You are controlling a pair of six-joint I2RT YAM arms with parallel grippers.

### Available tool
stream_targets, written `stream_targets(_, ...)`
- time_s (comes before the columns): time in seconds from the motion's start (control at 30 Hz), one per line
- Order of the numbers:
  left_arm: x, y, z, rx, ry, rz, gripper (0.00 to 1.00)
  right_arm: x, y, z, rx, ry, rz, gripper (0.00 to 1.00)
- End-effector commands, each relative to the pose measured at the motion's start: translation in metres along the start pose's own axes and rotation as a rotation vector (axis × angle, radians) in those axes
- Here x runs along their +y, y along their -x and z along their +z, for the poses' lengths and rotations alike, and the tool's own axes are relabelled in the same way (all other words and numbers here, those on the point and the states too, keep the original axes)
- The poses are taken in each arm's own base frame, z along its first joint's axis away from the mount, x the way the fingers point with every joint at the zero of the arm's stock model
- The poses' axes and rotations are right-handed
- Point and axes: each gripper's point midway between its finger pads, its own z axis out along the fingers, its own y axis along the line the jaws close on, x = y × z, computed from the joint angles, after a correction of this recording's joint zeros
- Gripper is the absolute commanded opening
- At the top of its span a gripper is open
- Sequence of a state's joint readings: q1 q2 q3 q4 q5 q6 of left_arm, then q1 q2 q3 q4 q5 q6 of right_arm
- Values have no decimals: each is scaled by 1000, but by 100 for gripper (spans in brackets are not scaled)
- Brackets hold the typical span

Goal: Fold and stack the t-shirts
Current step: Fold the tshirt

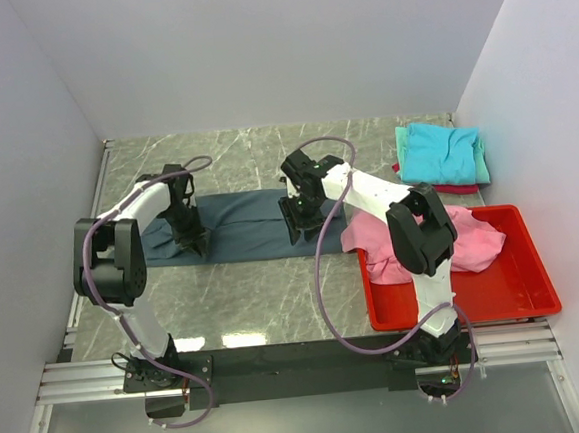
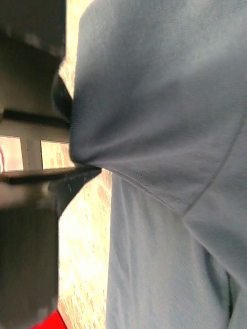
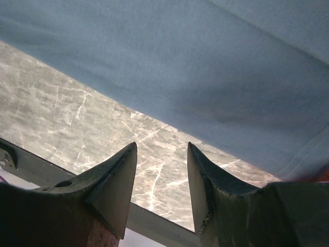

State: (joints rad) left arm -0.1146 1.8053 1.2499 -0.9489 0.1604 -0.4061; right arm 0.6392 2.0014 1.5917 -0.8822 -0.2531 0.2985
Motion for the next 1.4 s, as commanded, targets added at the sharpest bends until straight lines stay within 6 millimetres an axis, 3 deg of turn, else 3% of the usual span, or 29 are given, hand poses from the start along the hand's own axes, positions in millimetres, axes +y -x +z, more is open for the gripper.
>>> stream_targets(0.0,-8,25,-27,-124,-18,-2,31,19,17,-11,-61,31,-35,51)
stream_targets(0.17,6,73,-73,-324,-25,-102,59,50,38,-19,-107,96,-89,51)
stream_targets(0.2,10,84,-85,-370,-24,-128,72,54,39,-18,-101,104,-96,51)
stream_targets(0.3,41,110,-107,-462,-21,-238,99,72,52,-21,-118,140,-118,51)
stream_targets(0.47,118,140,-107,-548,61,-454,99,120,78,-28,-192,295,-141,51)
stream_targets(0.53,138,154,-109,-602,96,-488,99,141,77,-25,-189,371,-148,51)
stream_targets(0.67,148,184,-95,-626,101,-482,99,175,83,-17,-211,482,-189,51)
stream_targets(0.73,149,202,-102,-662,82,-475,99,187,81,-9,-193,524,-189,51)
stream_targets(0.9,156,231,-96,-679,58,-461,99,202,84,13,-190,582,-169,51)
stream_targets(1.07,170,235,-80,-651,63,-478,98,210,81,34,-178,588,-185,51)
stream_targets(1.37,159,239,-59,-618,-33,-477,88,208,84,63,-186,576,-165,52)
